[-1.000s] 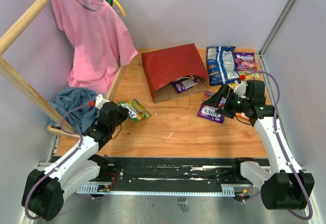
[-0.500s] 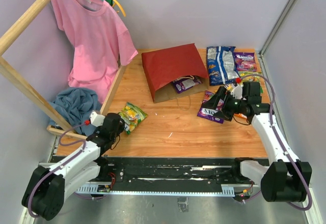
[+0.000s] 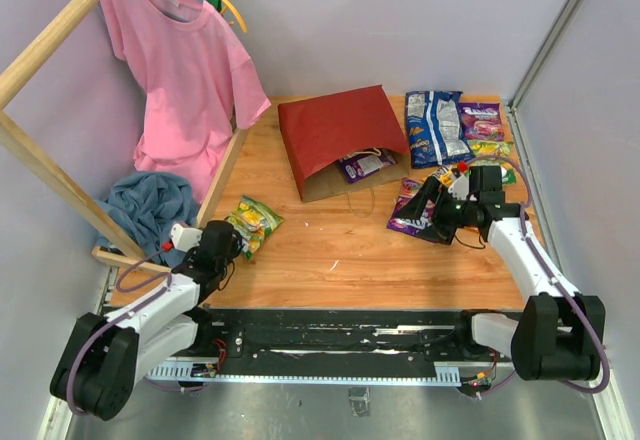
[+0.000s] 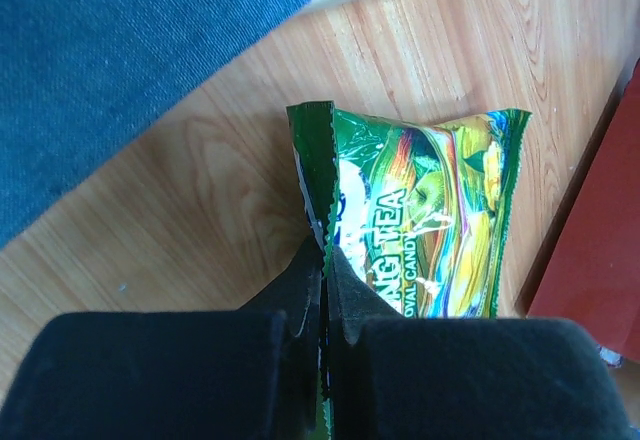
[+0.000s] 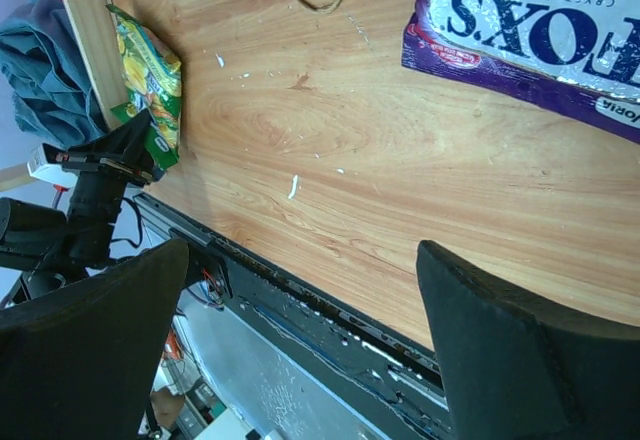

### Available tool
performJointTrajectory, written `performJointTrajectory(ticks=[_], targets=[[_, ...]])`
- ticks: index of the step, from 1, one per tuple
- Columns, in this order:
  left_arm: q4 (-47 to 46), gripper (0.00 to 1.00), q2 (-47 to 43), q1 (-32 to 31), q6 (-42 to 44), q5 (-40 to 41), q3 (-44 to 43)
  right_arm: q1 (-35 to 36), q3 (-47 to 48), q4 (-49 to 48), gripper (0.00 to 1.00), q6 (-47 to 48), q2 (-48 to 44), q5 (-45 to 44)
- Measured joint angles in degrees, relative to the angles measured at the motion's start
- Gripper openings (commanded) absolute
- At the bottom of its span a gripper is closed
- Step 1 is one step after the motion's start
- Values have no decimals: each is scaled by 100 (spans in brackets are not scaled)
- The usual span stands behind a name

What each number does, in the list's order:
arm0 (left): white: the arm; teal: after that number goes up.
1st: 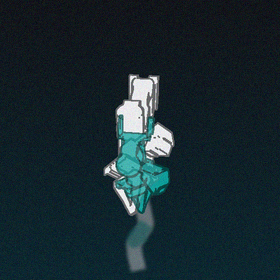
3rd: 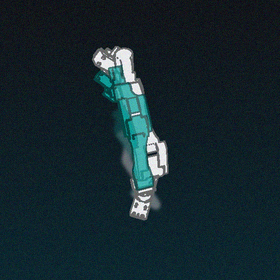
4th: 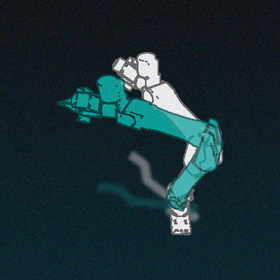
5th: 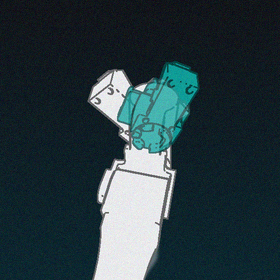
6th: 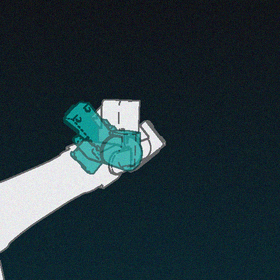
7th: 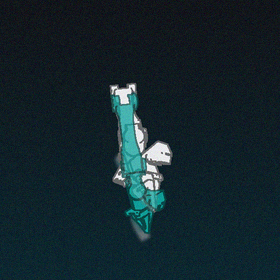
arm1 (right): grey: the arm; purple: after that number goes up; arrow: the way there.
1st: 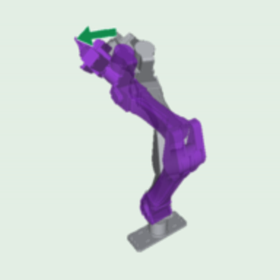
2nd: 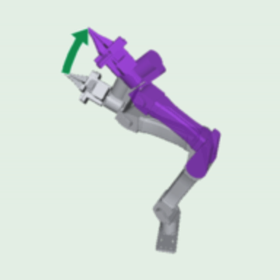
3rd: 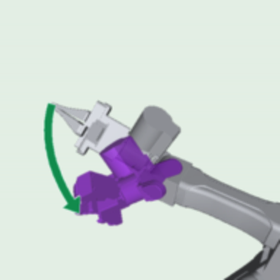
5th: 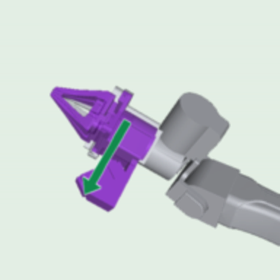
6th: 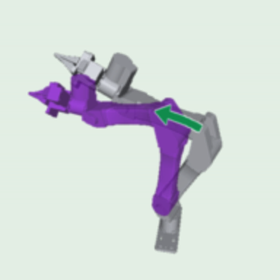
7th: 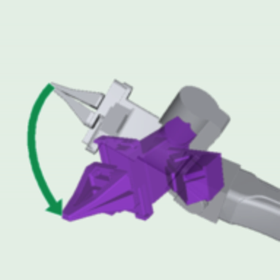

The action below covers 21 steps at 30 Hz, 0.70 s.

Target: Take the snacks out of the paper bag

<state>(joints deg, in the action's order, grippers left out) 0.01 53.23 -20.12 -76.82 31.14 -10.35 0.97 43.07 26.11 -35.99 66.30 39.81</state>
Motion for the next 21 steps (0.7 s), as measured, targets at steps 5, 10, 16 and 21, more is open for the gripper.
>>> performJointTrajectory(ticks=[5, 10, 16, 21], targets=[[-487, 1, 387, 175, -118, -146, 63, 4, -68, -120, 99, -61, 214, 11], [-881, 7, 682, 236, -225, -247, 68, 37, -68, -214, 99, -107, 221, 2], [-868, 1, 625, 243, -363, -223, 68, 66, -68, -229, 99, -131, 214, -52], [-704, 1, 354, 275, -531, -136, 151, 79, -68, -243, 98, -157, 216, -85]])
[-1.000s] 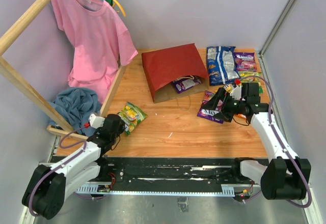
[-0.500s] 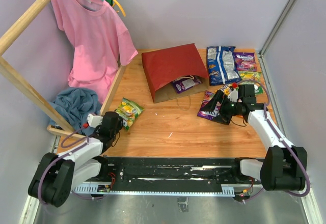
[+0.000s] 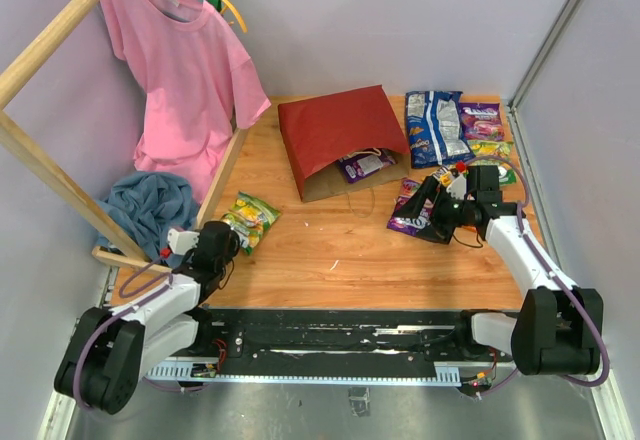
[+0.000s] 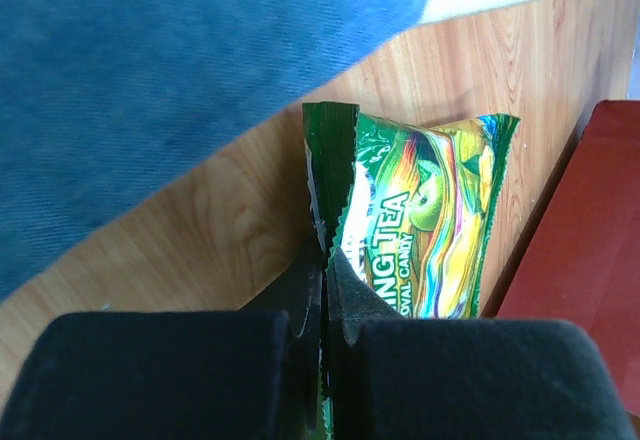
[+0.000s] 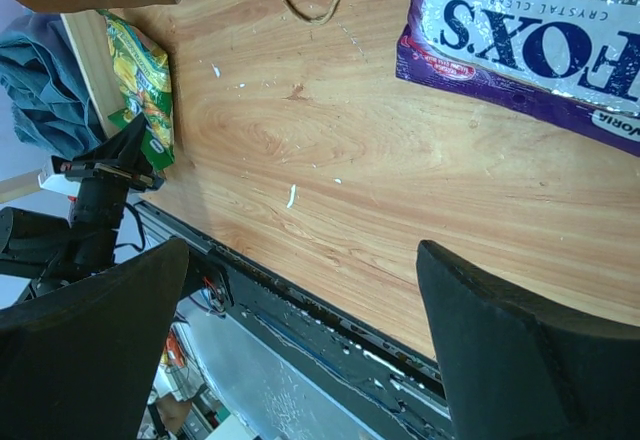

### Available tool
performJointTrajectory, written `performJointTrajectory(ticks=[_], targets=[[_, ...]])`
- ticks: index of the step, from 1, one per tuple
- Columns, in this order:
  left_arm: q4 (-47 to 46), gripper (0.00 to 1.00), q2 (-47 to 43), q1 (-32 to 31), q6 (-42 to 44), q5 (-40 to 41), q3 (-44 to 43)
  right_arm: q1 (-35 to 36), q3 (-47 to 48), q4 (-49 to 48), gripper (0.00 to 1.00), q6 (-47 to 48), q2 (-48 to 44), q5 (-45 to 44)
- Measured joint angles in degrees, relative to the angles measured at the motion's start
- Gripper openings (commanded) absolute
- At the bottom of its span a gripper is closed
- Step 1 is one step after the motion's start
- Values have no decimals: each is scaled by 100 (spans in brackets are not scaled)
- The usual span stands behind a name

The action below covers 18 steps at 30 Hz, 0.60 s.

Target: Take the snacks out of the paper bag

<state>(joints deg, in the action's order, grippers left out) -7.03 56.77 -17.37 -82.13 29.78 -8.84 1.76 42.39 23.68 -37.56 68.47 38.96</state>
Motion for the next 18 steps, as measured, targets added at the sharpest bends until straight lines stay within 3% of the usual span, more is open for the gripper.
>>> performJointTrajectory(ticks=[10, 11, 12, 15, 16, 18], targets=[[459, 1, -420, 17, -804, 293, 184, 227, -22, -197, 99, -146, 31, -59], [485, 6, -439, 15, -848, 332, 188, 240, -28, -208, 99, -160, 52, -63], [505, 18, -444, 17, -890, 376, 188, 251, -35, -229, 98, -166, 76, -68], [562, 82, -442, 22, -957, 450, 188, 273, -48, -273, 99, -188, 151, -68], [514, 97, -442, 26, -1008, 494, 186, 280, -55, -291, 99, -199, 173, -70], [328, 100, -514, 33, -1032, 551, 35, 284, -66, -321, 99, -232, 203, -70]])
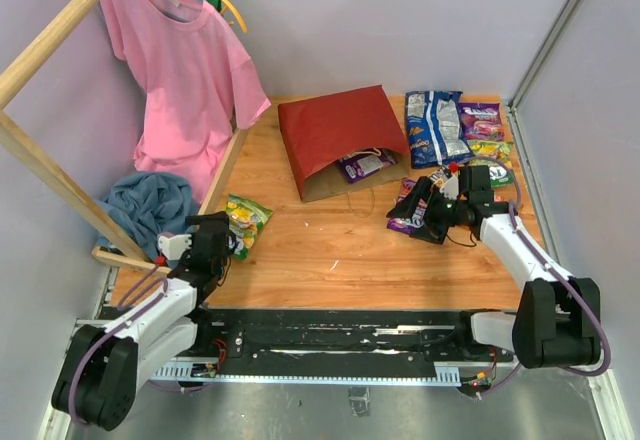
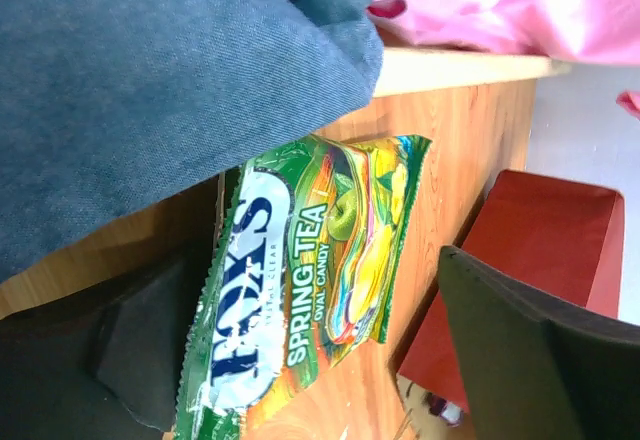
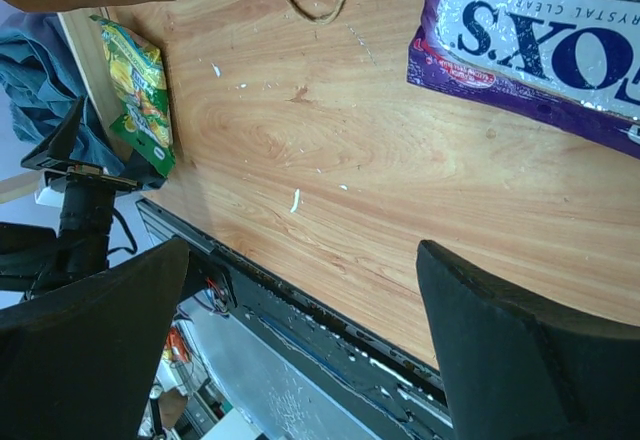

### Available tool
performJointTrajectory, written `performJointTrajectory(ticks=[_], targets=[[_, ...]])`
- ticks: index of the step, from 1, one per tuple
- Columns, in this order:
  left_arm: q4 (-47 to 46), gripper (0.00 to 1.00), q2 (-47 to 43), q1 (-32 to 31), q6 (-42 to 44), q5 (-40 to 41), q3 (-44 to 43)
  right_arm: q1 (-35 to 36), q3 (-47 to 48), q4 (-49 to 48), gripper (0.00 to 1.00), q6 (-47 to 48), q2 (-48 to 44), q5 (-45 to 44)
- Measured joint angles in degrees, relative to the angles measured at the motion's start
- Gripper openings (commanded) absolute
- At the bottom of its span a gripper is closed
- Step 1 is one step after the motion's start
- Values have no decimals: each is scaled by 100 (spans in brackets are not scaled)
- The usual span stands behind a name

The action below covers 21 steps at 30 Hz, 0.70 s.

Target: Take the snacks out of the paper bag

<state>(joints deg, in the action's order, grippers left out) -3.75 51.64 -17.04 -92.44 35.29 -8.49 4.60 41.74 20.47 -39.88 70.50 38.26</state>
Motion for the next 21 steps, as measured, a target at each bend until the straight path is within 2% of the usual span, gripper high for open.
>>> performJointTrajectory(ticks=[3, 8, 11, 18, 21], targets=[[44, 100, -42, 9, 63, 13, -61, 0, -35, -142, 100, -96, 59, -2], [433, 100, -393, 9, 407, -109, -118, 4, -122, -555, 83, -387, 190, -15], [570, 100, -577, 9, 667, -367, -181, 83, -151, -822, 76, -599, 216, -151], [529, 100, -636, -20, 1331, -1606, -177, 686, -129, -1130, 74, -835, 175, -868], [542, 100, -638, -293, 1432, -1919, -125, 890, -111, -1207, 74, -874, 190, -1073]])
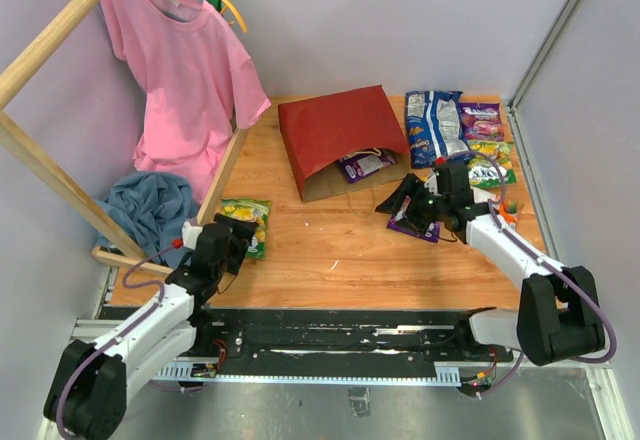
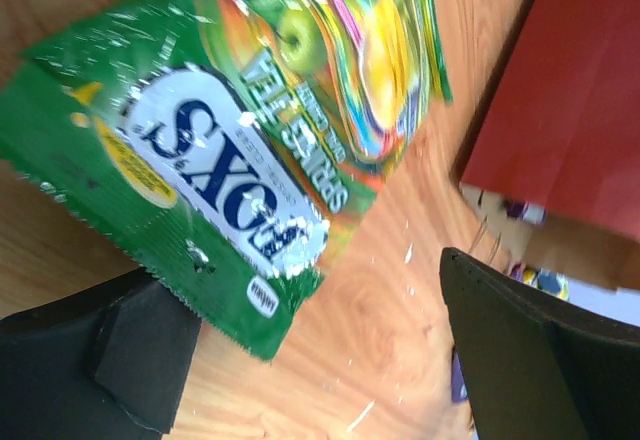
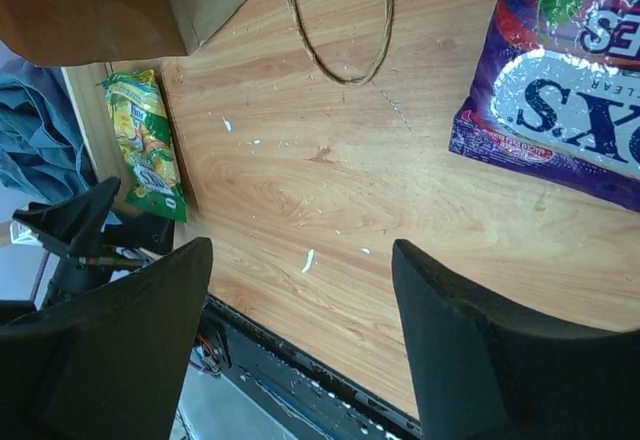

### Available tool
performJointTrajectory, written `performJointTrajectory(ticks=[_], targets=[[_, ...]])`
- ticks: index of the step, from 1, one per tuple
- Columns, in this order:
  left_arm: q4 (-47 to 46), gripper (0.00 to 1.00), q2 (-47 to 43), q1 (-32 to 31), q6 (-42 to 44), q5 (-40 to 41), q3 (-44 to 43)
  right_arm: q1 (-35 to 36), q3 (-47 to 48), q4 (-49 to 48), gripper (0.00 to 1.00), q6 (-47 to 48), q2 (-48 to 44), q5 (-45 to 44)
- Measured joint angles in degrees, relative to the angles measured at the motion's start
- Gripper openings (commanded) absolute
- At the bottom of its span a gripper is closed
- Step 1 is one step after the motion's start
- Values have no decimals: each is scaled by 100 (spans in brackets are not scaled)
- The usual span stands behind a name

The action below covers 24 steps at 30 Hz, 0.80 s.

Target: Take the snacks out of the paper bag

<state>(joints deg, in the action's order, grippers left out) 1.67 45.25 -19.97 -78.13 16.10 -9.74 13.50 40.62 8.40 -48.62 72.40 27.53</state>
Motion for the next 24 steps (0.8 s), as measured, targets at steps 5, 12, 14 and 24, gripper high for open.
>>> performJointTrajectory(ticks=[5, 12, 14, 24], targets=[[258, 100, -251, -942, -85, 57, 22, 162, 0, -125, 77, -94, 203, -170], [730, 100, -83, -2144, -339, 361, -254, 457, 11, -83, 82, -149, 337, -415], [798, 100, 225, -2400, -293, 420, -538, 487, 17, -50, 82, -151, 323, -511], [-551, 96, 1486, -2181, 1388, -267, -1355, 490, 48, 170, 82, -125, 94, -723]])
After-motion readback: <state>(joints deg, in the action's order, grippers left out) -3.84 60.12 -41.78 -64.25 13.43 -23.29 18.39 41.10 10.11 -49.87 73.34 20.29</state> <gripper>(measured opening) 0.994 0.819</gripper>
